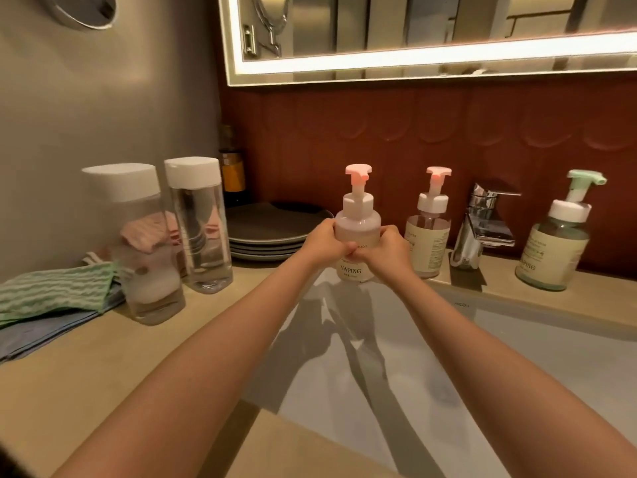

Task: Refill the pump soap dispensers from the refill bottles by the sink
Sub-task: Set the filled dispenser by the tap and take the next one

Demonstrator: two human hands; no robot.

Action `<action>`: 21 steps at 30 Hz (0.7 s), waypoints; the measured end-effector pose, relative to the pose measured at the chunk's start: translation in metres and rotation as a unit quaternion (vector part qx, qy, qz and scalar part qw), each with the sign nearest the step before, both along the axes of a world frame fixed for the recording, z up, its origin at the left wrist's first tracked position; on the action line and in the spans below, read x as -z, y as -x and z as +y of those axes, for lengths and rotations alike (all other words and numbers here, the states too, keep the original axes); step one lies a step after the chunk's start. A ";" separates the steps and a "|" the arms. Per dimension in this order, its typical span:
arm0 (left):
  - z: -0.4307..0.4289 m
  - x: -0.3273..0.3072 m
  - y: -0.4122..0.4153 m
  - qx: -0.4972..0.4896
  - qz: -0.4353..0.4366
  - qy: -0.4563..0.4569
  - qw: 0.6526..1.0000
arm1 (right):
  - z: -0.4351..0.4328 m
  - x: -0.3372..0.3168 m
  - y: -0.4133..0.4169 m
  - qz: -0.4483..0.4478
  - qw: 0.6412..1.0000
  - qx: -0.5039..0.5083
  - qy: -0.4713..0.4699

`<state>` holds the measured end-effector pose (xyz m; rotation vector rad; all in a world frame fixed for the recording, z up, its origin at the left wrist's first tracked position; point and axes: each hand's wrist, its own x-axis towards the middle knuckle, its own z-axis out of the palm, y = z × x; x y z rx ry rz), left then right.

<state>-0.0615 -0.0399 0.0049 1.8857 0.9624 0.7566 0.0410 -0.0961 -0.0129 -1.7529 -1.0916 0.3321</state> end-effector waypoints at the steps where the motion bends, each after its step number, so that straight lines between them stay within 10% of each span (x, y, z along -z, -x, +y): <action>1: 0.010 0.004 -0.010 0.003 -0.006 0.006 1.000 | 0.008 0.004 -0.006 -0.006 1.000 0.011 0.002; 21: 0.055 0.018 -0.068 -0.026 0.022 -0.067 0.997 | 0.057 0.015 -0.039 -0.125 0.986 0.089 0.064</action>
